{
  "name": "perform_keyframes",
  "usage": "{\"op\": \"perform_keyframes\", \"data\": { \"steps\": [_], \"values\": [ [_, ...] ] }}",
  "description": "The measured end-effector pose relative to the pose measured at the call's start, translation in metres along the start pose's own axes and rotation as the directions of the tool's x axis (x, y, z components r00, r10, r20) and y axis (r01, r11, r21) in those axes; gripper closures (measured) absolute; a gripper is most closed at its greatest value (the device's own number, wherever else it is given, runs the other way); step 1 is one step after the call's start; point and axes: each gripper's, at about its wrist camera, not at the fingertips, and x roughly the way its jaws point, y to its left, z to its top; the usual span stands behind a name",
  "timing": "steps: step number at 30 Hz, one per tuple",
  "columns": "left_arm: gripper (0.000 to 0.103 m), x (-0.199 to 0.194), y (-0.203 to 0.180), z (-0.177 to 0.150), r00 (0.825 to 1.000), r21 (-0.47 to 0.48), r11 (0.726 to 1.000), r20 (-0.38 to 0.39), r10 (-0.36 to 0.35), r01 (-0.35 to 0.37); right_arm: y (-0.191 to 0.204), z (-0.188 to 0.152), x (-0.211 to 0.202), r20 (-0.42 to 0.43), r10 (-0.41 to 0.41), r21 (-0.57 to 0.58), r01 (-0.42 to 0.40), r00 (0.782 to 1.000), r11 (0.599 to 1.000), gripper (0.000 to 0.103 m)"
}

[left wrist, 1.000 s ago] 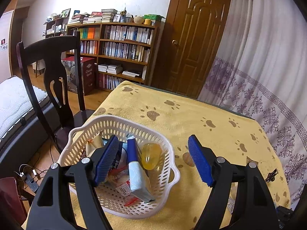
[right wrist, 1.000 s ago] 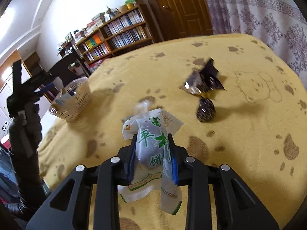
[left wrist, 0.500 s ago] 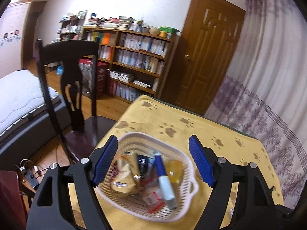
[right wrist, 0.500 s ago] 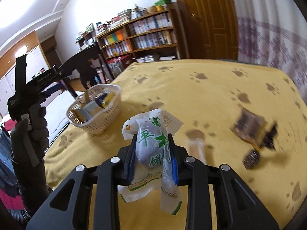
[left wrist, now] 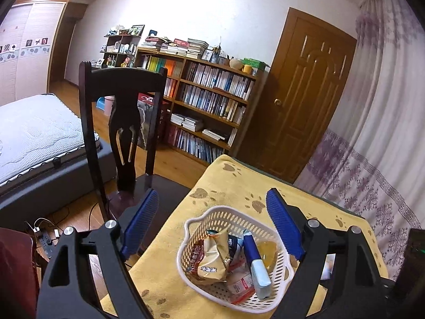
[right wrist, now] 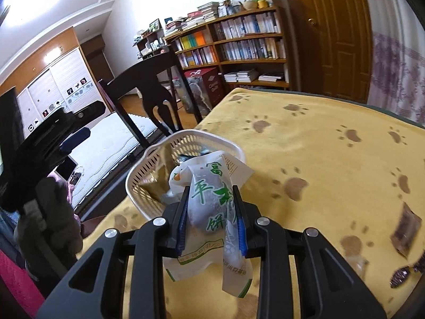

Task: Organize snacks
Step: 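Carry the white bag into the basket and open the right tool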

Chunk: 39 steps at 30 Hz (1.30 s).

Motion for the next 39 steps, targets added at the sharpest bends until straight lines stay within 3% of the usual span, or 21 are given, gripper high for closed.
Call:
{"op": "perform_keyframes", "data": {
  "steps": [14,21,34,39],
  "values": [
    [0.012,-0.005,-0.001,0.006,1.0,-0.011,1.0,0.019,-0.012,0.012,0.044,0.033,0.061,-0.066,0.051,0.003,-0.051,0.997,0.999,0.073],
    [0.011,-0.005,-0.007,0.005,1.0,-0.003,1.0,0.022,-0.015,0.015,0.039,0.043,0.081,-0.084,0.165,0.14,-0.152,0.983,0.978,0.07],
    [0.011,-0.006,-0.006,0.004,1.0,-0.006,1.0,0.022,-0.012,0.012,0.033,0.024,0.058,-0.067,0.156,0.106,-0.148,0.986,0.983,0.07],
    [0.011,-0.008,-0.009,0.005,1.0,-0.004,1.0,0.027,-0.016,0.016,0.047,0.015,0.047,-0.077,0.232,0.082,-0.225,0.97,0.971,0.07]
  ]
}}
